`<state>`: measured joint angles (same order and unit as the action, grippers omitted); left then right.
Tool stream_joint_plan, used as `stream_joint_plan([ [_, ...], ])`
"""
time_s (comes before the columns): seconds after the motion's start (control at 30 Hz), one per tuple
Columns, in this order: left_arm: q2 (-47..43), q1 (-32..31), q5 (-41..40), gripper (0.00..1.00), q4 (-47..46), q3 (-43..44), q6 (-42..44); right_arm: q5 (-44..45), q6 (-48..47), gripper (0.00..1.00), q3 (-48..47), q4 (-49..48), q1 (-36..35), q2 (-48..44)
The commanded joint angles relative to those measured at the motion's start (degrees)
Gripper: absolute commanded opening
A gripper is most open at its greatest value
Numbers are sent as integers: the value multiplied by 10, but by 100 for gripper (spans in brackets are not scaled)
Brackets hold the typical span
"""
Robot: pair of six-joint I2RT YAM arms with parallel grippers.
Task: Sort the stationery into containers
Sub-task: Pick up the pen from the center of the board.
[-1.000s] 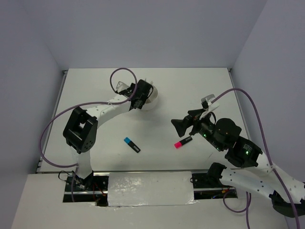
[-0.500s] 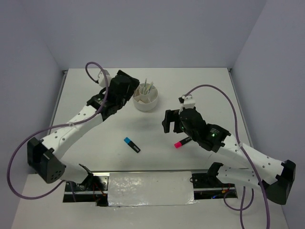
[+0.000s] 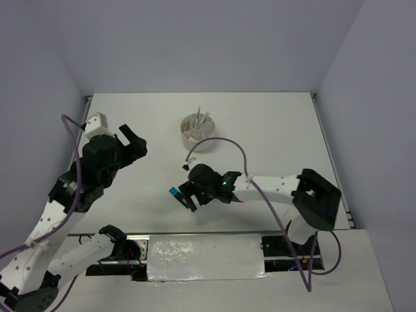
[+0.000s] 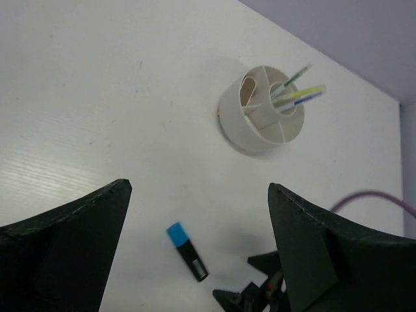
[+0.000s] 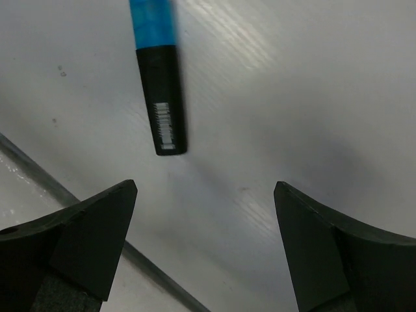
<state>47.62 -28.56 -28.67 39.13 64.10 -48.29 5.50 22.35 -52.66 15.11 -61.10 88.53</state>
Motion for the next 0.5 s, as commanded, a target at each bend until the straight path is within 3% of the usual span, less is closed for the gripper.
stream_joint_plan([
  [0.0, -30, 4, 48, 99, 73, -5, 134, 38, -18, 93, -88, -9, -31, 61],
  [0.23, -141, 5, 46, 99, 24, -97, 174, 63, -18, 89, -160, 18, -63, 162],
  [0.33, -153, 5, 41, 100, 23, -121, 157, 70, -13, 88, -173, 24, -68, 174],
  [0.47, -133, 5, 9, 99, 64, -118, 67, 80, -5, 88, -155, 4, -69, 143],
])
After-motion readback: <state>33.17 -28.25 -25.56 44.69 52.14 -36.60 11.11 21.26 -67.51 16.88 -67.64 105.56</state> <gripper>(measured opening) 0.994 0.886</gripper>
